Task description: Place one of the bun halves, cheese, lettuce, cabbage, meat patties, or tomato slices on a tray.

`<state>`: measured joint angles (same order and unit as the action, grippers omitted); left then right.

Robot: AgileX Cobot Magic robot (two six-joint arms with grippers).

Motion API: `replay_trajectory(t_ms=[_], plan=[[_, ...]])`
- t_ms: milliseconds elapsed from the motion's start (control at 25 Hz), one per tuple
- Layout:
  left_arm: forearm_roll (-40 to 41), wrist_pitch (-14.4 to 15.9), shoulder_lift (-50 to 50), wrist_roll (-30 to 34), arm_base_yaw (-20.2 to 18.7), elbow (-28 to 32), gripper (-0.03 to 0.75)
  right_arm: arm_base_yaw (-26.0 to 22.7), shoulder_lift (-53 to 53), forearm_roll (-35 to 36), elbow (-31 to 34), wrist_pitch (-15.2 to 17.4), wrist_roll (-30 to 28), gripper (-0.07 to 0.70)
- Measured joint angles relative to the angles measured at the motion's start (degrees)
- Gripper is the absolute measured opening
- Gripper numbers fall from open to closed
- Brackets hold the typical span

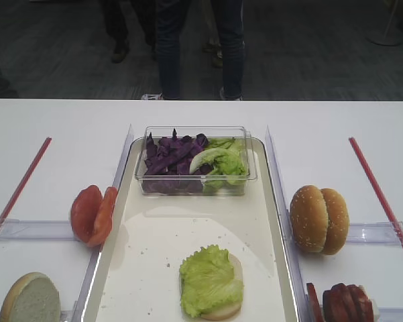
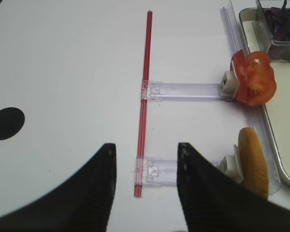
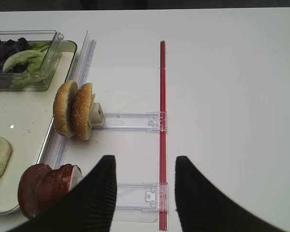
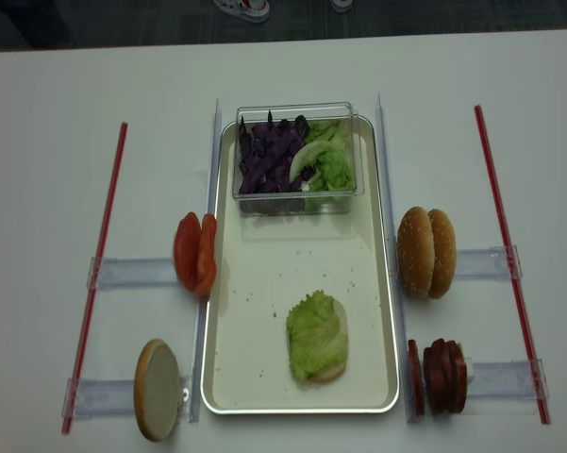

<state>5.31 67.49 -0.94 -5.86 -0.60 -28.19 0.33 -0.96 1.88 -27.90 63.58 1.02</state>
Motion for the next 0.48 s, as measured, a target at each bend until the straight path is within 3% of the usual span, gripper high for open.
replay_trajectory(t_ms=[480], plan=[[0.00, 0.00, 0.00, 0.00, 0.00, 0.00, 0.288, 0.00, 0.00, 0.00, 0.00, 0.00, 0.00, 0.327]])
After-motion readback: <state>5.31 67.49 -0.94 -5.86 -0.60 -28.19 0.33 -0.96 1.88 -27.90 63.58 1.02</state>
